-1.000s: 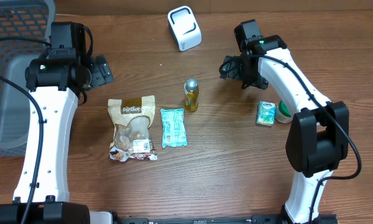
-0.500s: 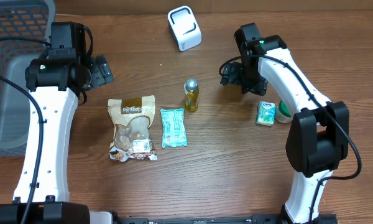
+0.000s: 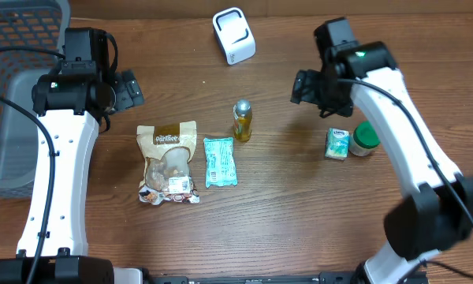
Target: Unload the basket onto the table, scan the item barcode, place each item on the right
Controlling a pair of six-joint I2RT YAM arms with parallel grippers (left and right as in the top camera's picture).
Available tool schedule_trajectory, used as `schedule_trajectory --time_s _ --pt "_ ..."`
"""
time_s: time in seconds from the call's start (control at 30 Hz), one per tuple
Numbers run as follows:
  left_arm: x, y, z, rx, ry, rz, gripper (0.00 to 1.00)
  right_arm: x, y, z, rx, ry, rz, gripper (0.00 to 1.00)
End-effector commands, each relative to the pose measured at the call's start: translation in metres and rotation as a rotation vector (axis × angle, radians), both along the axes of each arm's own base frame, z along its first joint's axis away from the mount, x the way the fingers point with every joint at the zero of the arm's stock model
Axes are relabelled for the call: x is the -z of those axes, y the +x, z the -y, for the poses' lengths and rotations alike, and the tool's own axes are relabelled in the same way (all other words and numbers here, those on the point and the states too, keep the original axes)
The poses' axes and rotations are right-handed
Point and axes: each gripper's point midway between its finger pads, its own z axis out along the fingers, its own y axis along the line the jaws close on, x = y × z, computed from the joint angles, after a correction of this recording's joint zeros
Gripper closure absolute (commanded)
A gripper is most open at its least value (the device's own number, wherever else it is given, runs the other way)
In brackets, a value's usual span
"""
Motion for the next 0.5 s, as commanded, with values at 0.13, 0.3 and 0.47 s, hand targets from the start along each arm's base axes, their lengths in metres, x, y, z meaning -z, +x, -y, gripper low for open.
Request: schedule_trajectory --time_s 0.13,0.3,0.47 --pt "-0.0033 0.0001 -0.0009 0.020 0.021 0.002 0.00 -0.0297 -0.0107 -0.0003 -0.016 0.013 0.050 0.00" --pt "-0.0033 0.0001 -0.0009 0.020 0.020 0.002 0.01 -0.0279 -0.0151 0.0009 -0.016 0.008 0.030 0.00" --pt "-0.0033 0.0001 -0.0009 0.020 0.021 0.002 0.00 -0.0280 -0.0149 0.0008 -0.016 0.008 0.031 0.00"
